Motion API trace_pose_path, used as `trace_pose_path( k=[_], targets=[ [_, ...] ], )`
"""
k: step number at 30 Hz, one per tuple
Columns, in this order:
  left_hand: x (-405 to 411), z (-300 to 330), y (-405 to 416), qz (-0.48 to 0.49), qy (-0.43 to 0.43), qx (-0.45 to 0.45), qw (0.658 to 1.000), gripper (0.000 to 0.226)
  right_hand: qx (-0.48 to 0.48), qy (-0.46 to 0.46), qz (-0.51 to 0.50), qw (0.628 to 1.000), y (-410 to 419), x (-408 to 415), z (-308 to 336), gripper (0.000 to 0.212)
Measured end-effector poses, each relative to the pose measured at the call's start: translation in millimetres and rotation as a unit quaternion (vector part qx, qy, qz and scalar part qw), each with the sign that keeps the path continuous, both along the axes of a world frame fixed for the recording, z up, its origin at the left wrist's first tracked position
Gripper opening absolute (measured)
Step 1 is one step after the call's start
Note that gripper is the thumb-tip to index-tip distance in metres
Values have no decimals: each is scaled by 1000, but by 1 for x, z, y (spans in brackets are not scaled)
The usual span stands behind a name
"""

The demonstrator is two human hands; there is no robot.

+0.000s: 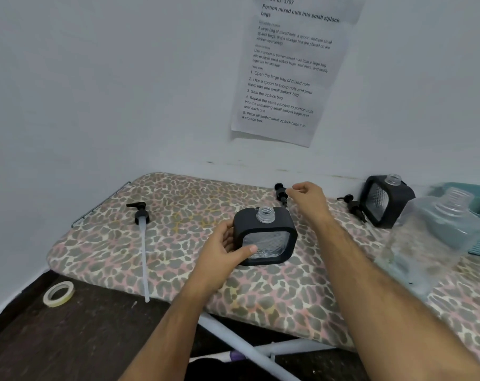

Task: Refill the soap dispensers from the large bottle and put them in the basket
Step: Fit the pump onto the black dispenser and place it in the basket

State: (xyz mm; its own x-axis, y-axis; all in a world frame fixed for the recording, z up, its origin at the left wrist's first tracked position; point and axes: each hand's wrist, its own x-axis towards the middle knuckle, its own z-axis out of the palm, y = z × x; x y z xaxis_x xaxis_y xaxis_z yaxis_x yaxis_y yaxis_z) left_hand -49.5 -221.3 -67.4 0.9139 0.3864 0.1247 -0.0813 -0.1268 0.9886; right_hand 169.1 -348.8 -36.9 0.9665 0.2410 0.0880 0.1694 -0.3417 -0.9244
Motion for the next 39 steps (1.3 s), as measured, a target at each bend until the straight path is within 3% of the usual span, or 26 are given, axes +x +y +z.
trace_pose_path(
  k=[4, 12, 22, 28, 34, 39],
  targets=[
    [0, 1, 0, 0, 2, -2, 1000, 49, -42, 25, -8, 999, 14, 21, -9, 31],
    [2, -3, 2, 10, 5, -16, 1000, 54, -136, 46, -12, 990, 28, 36, -11, 56],
    [1, -2, 1, 13, 5, -16, 1000, 56, -207, 24, -22, 978, 33, 29, -5, 42],
    [0, 2, -2, 20, 4, -13, 1000, 57, -58, 72, -19, 996, 17, 21, -8, 30],
    [-3, 7, -6, 22, -7, -21, 1000, 52, 126, 78, -20, 989, -8, 0, -11, 35],
    [-3, 9, -6, 20, 0, -32, 999, 50, 145, 51, -12, 988, -30, -25, 4, 26]
  ],
)
